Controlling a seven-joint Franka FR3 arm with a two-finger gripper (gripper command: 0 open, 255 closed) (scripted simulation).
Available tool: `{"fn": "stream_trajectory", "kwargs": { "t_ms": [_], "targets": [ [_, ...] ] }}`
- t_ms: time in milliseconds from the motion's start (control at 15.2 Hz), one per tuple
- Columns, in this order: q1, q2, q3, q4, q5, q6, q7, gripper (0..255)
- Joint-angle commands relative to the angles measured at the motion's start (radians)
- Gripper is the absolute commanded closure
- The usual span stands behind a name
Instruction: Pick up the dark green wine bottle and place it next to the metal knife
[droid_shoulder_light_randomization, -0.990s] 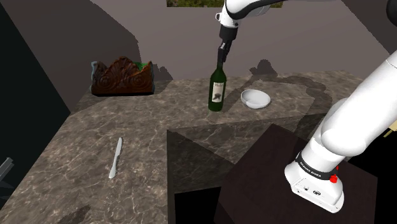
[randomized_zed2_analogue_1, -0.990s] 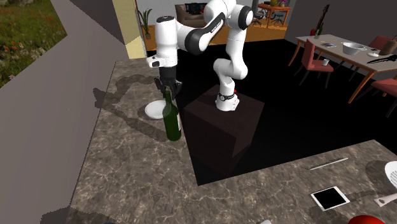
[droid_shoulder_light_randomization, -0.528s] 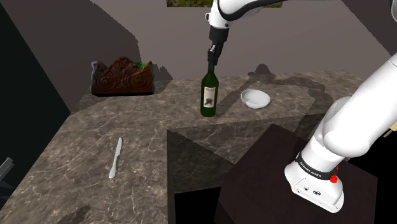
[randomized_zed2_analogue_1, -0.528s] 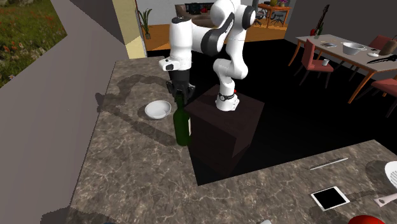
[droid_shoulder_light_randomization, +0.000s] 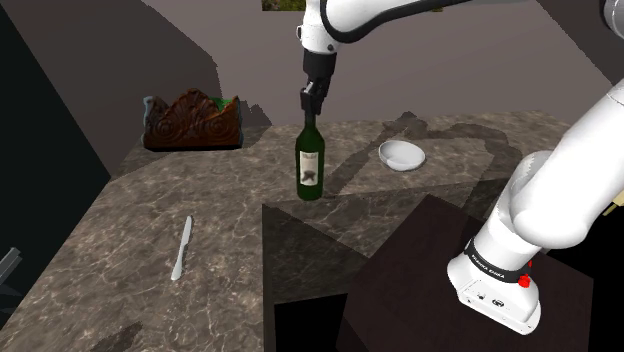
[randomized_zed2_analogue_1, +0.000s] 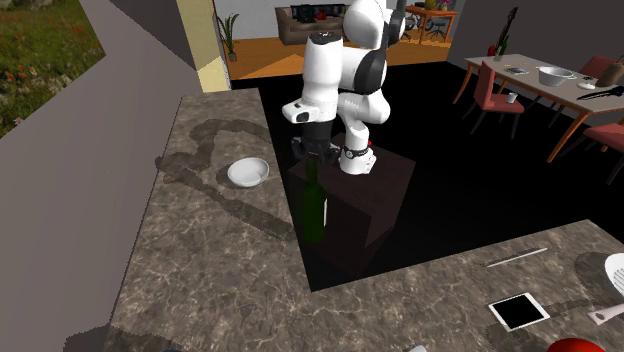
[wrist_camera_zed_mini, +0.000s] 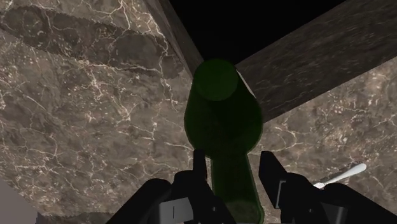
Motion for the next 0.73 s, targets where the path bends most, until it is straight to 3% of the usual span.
{"fn": "stream_trajectory", "kwargs": {
  "t_ms": [0,660],
  "targets": [
    [0.021,0.009,0.031,0.005,-0.002,0.003,0.055,255],
    [0.124,0.144,0.169,0.162,-0.046,-0.031,0.309,255]
  ]
}}
